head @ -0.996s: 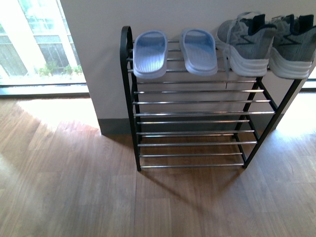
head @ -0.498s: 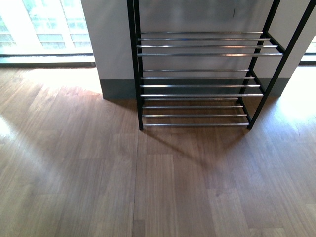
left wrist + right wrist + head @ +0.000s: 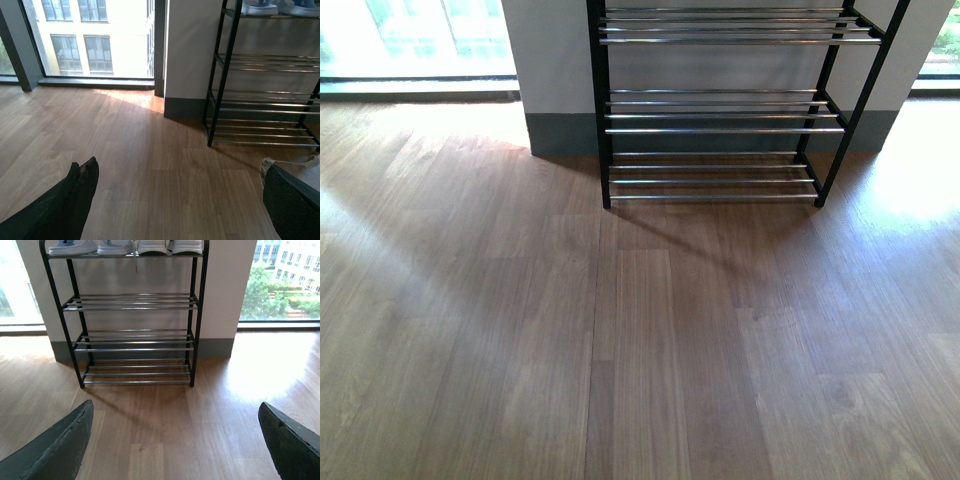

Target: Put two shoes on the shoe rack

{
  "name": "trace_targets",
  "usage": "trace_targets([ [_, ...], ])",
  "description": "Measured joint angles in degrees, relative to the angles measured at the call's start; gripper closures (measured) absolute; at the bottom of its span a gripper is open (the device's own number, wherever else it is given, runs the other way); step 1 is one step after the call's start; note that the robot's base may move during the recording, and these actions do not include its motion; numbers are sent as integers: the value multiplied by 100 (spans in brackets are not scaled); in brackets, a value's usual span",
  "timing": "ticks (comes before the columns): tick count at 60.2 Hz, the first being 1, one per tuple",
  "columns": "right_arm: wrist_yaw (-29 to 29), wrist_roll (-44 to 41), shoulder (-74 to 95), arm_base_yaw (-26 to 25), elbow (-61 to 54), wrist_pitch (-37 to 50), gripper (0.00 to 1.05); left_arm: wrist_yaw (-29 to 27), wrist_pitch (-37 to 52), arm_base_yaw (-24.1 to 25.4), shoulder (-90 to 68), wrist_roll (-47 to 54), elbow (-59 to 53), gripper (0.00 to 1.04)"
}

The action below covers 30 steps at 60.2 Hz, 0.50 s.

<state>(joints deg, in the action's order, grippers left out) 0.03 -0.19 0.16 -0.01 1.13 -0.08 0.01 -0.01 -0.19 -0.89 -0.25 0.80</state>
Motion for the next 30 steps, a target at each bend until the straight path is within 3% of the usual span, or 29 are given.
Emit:
trace_targets([
  [30, -4, 0, 0, 0, 0, 0, 9, -2, 0, 0, 0, 0, 0, 9],
])
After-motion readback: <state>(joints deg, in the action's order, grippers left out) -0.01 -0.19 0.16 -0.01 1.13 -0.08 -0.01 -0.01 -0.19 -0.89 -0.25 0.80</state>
